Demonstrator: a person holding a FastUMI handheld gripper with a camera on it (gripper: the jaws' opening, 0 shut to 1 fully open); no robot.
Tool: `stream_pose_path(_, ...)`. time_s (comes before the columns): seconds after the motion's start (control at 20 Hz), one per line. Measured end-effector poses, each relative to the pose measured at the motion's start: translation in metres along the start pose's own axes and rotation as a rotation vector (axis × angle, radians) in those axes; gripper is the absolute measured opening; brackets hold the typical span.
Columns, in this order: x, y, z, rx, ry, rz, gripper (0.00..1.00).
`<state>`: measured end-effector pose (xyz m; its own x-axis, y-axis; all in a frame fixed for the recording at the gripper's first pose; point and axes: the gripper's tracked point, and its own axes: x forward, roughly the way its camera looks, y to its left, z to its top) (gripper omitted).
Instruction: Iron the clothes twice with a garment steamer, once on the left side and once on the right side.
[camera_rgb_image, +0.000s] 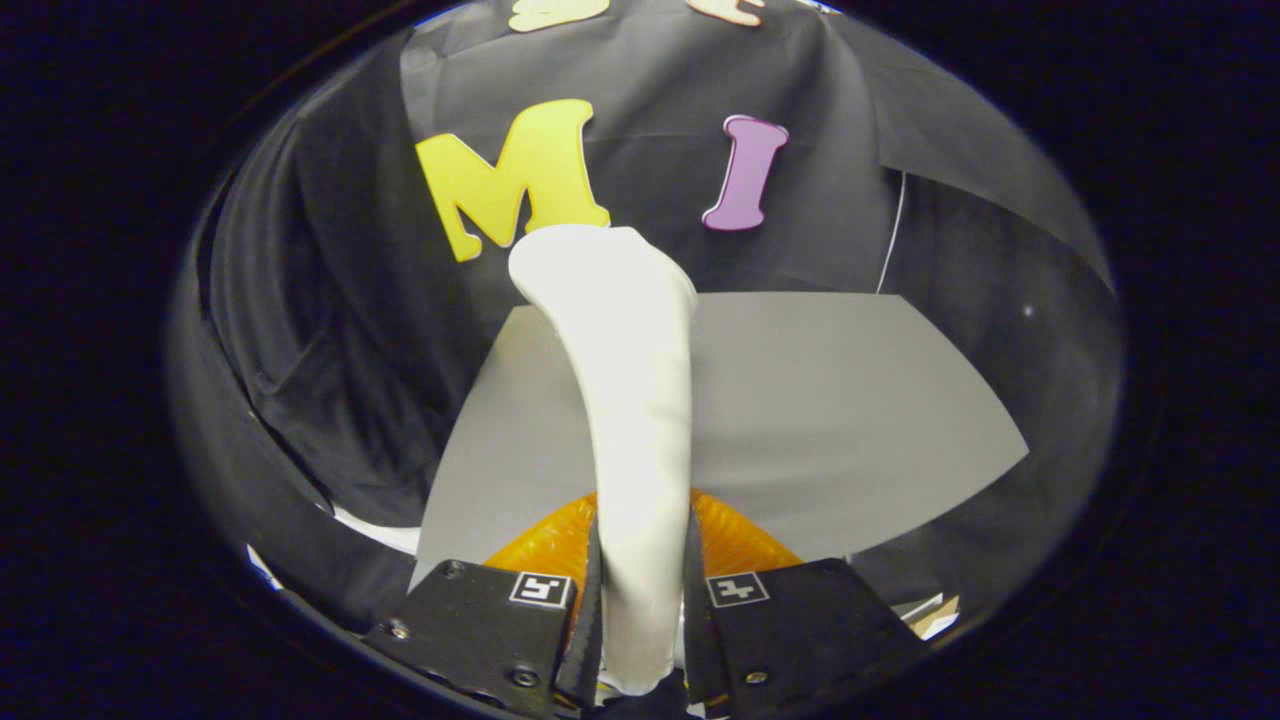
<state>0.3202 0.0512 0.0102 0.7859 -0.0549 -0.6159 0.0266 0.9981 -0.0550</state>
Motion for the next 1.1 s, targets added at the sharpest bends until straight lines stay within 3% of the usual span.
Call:
stream_pose_path(0.35,-0.1,0.034,0.003,0.08,-0.199,0.034,0.36)
stream_pose_path(0.6,-0.157,0.073,0.017,0.069,-0.384,0.037,0.36)
stream_pose_path(0.85,-0.19,0.121,0.067,0.03,-0.606,0.083,0.36)
stream_pose_path(1.1,-0.19,0.168,0.123,0.026,-0.777,0.145,0.36)
